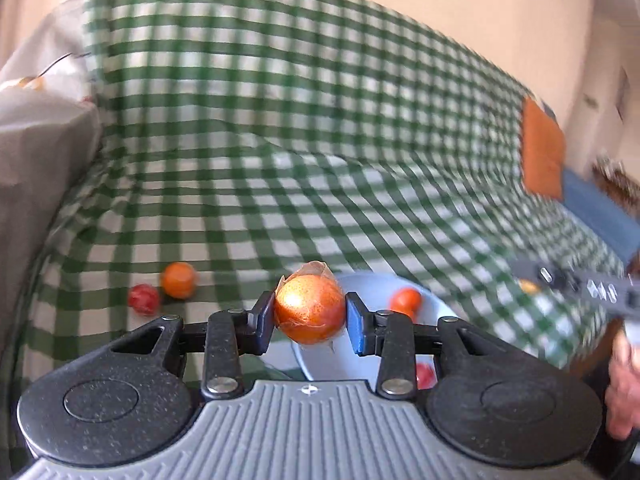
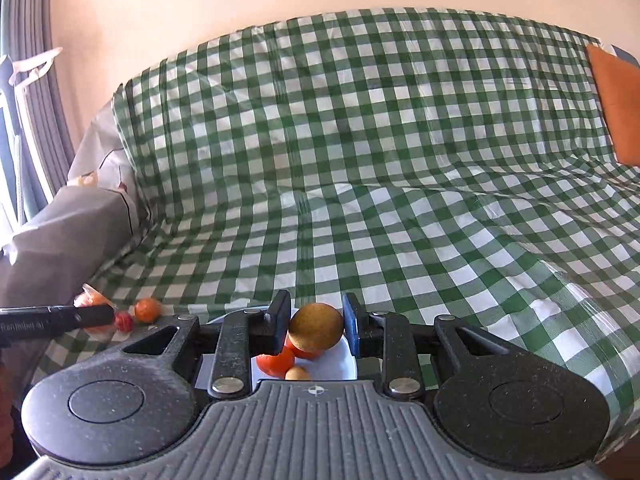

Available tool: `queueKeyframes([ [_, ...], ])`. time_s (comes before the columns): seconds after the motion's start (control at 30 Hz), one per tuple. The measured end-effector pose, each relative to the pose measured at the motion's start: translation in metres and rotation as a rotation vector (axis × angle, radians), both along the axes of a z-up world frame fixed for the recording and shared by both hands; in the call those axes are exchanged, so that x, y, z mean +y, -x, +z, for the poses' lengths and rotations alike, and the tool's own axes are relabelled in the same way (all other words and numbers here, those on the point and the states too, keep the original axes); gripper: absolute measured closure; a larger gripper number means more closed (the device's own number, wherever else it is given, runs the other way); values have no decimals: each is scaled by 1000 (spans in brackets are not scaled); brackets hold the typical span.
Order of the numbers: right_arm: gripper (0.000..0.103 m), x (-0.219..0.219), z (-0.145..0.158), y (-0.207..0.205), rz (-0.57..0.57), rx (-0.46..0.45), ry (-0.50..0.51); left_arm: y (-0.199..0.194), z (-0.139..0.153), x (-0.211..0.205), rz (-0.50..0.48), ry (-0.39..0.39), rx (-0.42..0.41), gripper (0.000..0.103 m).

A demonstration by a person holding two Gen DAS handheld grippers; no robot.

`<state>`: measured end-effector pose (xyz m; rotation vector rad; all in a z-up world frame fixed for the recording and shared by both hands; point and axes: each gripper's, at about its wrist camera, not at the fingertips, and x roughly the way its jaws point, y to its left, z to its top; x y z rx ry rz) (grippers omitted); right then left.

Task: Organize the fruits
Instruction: 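Carry the tangerine and the yellow-brown fruit over the plate and lower them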

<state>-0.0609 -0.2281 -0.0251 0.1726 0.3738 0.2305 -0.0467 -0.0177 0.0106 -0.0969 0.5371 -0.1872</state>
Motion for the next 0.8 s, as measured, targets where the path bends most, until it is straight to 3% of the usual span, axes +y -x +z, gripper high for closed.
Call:
queueKeyframes([
  [0.17, 73, 20, -5, -10, 30, 34, 22, 1, -15, -33, -103, -140, -2, 62],
  [0.33, 73, 36, -12, -21, 54, 72, 46, 1, -32, -51, -163, -209, -5, 62],
  [0.8, 73, 46, -28, -36, 88, 155, 73, -11, -49, -62, -190, -235, 11, 62],
])
